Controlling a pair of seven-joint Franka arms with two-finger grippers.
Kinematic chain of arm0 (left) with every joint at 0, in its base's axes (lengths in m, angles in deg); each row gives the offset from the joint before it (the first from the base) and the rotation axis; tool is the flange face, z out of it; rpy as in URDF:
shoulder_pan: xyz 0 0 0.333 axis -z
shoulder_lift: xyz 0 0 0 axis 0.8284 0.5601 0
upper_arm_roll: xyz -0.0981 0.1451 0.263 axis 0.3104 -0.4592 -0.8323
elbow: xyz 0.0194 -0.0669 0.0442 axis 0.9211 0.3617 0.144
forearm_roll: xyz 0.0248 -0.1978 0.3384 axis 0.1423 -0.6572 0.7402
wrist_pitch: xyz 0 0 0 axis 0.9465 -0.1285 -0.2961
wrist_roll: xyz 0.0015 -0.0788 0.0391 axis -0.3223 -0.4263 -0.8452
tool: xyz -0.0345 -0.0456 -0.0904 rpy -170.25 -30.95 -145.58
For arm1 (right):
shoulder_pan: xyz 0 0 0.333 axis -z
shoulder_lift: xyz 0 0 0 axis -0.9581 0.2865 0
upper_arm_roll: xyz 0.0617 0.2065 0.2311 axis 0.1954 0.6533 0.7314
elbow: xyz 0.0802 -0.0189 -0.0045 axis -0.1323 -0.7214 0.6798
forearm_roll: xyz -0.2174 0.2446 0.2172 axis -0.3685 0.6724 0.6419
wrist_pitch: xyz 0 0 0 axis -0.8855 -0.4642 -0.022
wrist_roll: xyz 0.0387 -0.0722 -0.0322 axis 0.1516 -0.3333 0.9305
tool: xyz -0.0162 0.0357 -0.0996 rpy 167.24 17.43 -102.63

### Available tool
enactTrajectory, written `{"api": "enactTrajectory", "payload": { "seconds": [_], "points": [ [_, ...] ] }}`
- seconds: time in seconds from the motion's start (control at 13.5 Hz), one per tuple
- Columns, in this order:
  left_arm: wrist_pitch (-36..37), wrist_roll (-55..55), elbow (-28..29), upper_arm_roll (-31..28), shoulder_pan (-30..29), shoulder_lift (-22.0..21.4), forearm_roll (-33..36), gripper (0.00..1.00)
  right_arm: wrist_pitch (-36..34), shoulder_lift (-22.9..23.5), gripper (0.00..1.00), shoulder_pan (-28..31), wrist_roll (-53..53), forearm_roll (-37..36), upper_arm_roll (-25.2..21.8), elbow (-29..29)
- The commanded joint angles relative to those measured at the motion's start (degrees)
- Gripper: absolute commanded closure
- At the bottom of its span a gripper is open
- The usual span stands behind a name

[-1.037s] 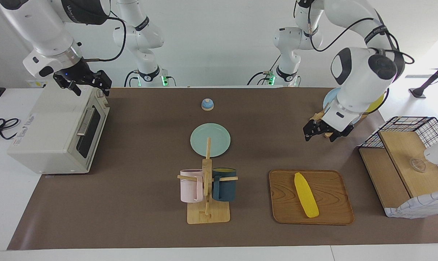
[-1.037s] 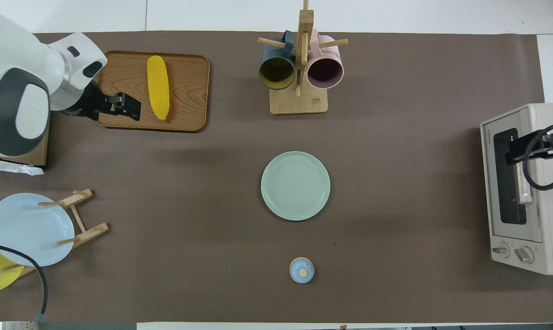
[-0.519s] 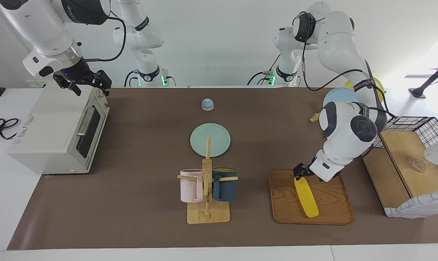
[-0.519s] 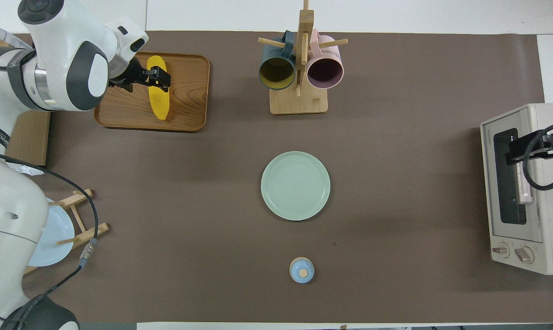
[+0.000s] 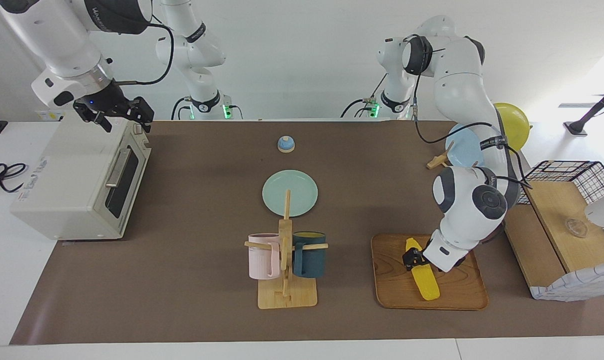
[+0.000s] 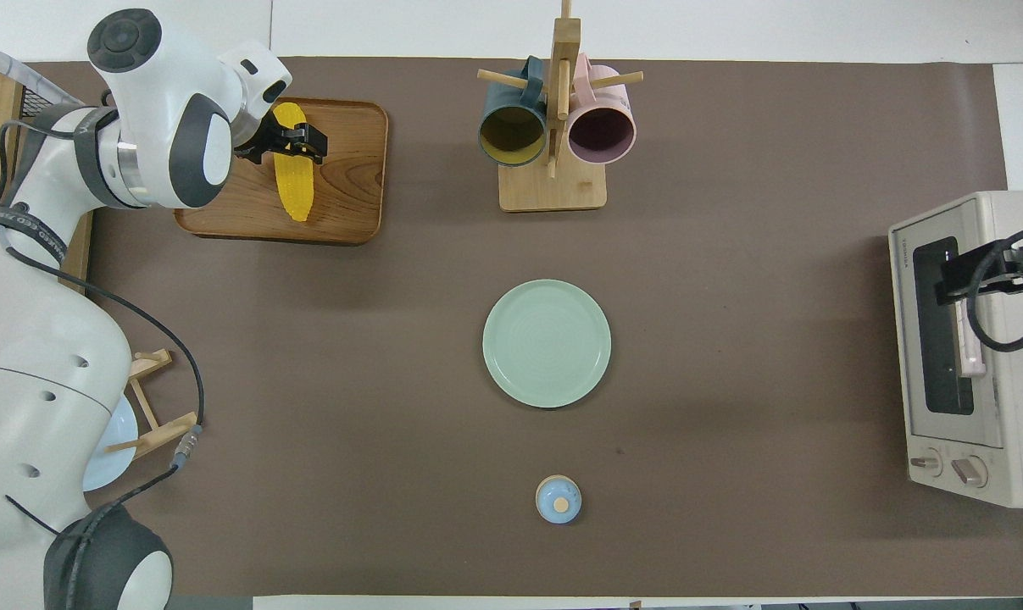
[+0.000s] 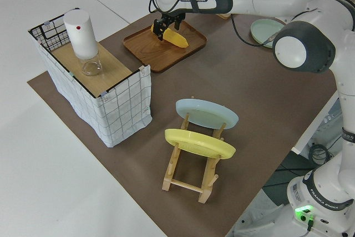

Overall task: Put corn in oven
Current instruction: 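Reach the left gripper down and grasp the yellow corn on the tray, then carry the corn with the left gripper onto the pale green plate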

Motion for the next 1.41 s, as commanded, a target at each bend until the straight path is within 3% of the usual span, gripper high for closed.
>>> {"api": "enactTrajectory", "payload": {
  "seconds": [0.0,0.07,0.15,0.22,0.3,0.37,0.52,0.67,0.96,1.19,1.33],
  "points": [
    [-0.9,0.5,-2.5,-0.5,0.2,1.8,0.9,0.11,-0.4,-0.8,0.0,0.9,0.3,1.4,0.4,-0.9],
    [-0.7,0.5,-2.6,-0.5,0.2,1.8,0.9,0.46,0.0,-0.8,0.02,0.9,1.4,1.4,0.3,-1.0],
    [-0.6,0.5,-2.6,-0.4,0.2,1.8,0.8,0.84,0.2,-0.8,0.47,1.2,2.0,1.4,0.3,-1.3],
    [-0.5,0.5,-2.5,-0.4,0.2,1.8,0.7,1.0,0.4,-1.0,0.75,1.9,2.2,1.4,0.3,-1.9],
    [-0.4,0.5,-2.5,-0.5,0.3,1.7,0.5,1.0,1.3,-1.6,1.0,2.1,2.2,1.4,0.3,-3.2],
    [0.0,0.5,-2.5,-0.6,0.2,1.4,0.2,1.0,2.9,-2.5,1.0,2.0,2.2,1.4,0.3,-5.1],
    [4.1,0.2,-2.5,-0.3,0.2,-0.5,-0.1,1.0,12.0,-6.2,1.0,2.2,2.8,1.3,0.2,-14.3],
    [8.0,-1.7,-1.6,-0.6,0.9,-6.8,-5.0,1.0,13.9,-7.3,1.0,3.2,2.5,1.3,0.2,-17.0],
    [9.4,-9.3,15.9,-0.4,5.6,-23.7,-5.7,1.0,18.2,-9.0,1.0,3.4,1.8,0.5,0.1,-21.9],
    [9.4,-15.1,25.7,-0.4,12.5,-31.1,-5.8,1.0,23.1,-7.7,1.0,4.6,0.8,0.2,0.1,-24.8],
    [6.2,-20.3,31.7,-0.4,18.7,-33.8,-5.8,1.0,24.0,-6.5,1.0,4.7,-1.4,-2.8,0.1,-24.8]
  ]
}}
